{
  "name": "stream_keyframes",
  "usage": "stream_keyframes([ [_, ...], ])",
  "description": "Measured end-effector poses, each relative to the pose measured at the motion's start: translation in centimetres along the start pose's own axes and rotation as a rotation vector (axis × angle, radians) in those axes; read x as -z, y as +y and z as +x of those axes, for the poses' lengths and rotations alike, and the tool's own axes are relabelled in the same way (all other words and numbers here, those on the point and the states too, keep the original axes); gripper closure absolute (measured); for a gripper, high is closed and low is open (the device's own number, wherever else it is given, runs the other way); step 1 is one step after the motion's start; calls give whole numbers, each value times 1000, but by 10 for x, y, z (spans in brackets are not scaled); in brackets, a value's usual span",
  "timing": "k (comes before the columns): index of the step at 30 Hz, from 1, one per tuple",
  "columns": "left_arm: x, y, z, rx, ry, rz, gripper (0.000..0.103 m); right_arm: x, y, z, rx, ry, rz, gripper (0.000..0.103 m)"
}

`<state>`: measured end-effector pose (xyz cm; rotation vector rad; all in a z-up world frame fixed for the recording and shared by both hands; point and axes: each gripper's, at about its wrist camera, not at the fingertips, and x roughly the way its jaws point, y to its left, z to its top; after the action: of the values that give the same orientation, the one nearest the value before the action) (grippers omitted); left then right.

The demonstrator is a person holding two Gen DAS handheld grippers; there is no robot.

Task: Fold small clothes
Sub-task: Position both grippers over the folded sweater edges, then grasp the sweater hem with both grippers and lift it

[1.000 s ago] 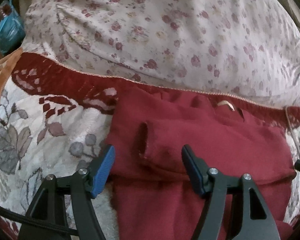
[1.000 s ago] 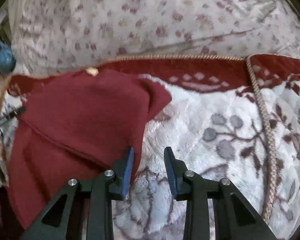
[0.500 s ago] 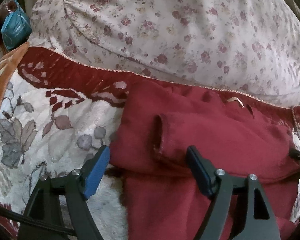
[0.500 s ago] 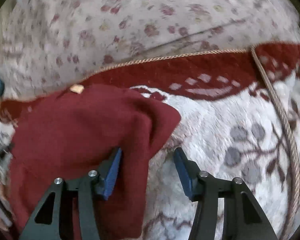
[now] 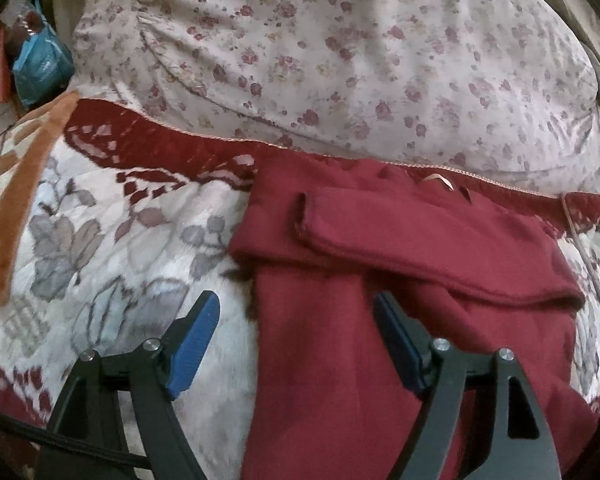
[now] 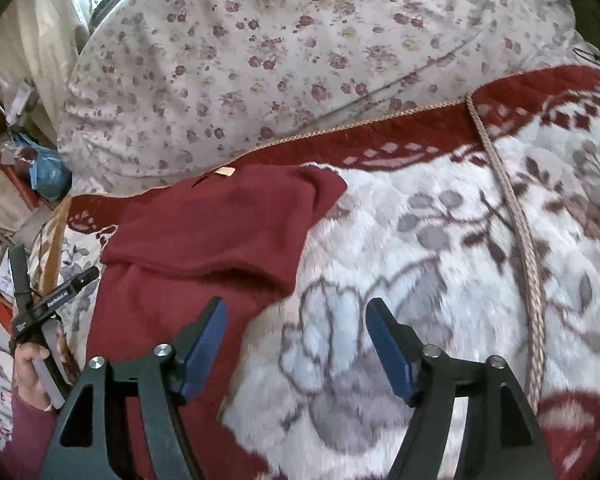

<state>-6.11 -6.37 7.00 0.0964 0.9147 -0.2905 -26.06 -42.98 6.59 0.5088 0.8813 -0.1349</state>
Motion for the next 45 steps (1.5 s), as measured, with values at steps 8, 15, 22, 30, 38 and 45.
stream_keyframes([
  [8,33,7,-25,-49,21,-4,24,35,6,-9,-54,52,-27,23],
  [15,55,15,-40,-73,35,-7,24,50,14,-16,-79,57,-31,20],
  [22,71,18,-48,-89,50,25,24,61,30,-11,-66,100,-91,17],
  [30,81,25,-51,-92,64,19,24,65,42,-8,-56,110,-122,17],
  [38,107,45,-74,-11,97,-22,24,72,35,-9,-32,123,-114,16],
  [45,127,67,-79,46,123,-119,24,87,26,-3,-26,149,-90,16],
])
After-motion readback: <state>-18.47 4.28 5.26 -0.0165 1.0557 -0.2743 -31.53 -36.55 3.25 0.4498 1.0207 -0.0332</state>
